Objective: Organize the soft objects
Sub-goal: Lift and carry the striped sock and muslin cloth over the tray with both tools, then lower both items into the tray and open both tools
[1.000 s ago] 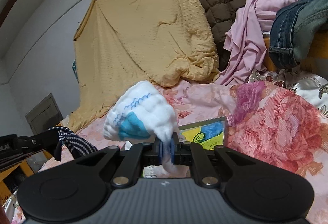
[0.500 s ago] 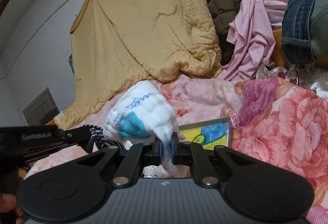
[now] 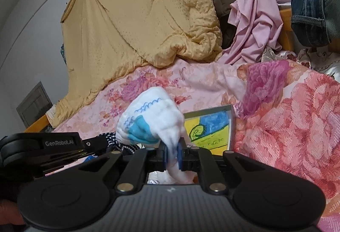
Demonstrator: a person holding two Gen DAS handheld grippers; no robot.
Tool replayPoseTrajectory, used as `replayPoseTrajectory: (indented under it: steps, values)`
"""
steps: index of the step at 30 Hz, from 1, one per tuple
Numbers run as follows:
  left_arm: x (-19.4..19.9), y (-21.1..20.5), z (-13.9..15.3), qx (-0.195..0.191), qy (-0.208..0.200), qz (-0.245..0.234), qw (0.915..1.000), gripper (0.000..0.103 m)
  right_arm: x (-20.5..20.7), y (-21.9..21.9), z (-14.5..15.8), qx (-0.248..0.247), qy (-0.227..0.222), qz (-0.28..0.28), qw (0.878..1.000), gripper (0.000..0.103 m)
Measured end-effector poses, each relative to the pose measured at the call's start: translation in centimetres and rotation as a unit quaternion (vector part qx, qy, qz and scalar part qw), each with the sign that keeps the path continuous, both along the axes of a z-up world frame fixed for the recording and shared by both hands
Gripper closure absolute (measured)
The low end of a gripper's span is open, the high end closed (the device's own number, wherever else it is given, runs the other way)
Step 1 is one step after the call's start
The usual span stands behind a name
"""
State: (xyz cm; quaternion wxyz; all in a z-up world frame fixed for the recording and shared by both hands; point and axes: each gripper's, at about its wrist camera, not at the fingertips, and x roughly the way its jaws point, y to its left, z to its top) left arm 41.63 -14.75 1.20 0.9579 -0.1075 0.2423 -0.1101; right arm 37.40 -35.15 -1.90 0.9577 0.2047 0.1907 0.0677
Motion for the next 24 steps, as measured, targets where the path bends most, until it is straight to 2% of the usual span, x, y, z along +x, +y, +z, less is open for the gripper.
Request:
replayPoseTrajectory:
  steps: [8, 16, 24]
  values:
    - [1.5, 0.3, -1.3, -0.005, 0.072, 0.013, 0.9973, 0.096, 0.5, 0.4, -0.3, -0.02, 0.019, 0.002, 1.0, 0.09]
    - [2.6, 0.6, -2.8, -0.024, 0.135, 0.014, 0.9905, 0.096, 0.9, 0.7, -0.5, -0.032, 0.033, 0.007, 0.999, 0.082]
    - [3.0, -0.1, -3.5, -0.019, 0.158, 0.003, 0.9872, 0.093, 1.0, 0.4, -0.6, -0.034, 0.037, 0.003, 0.999, 0.074]
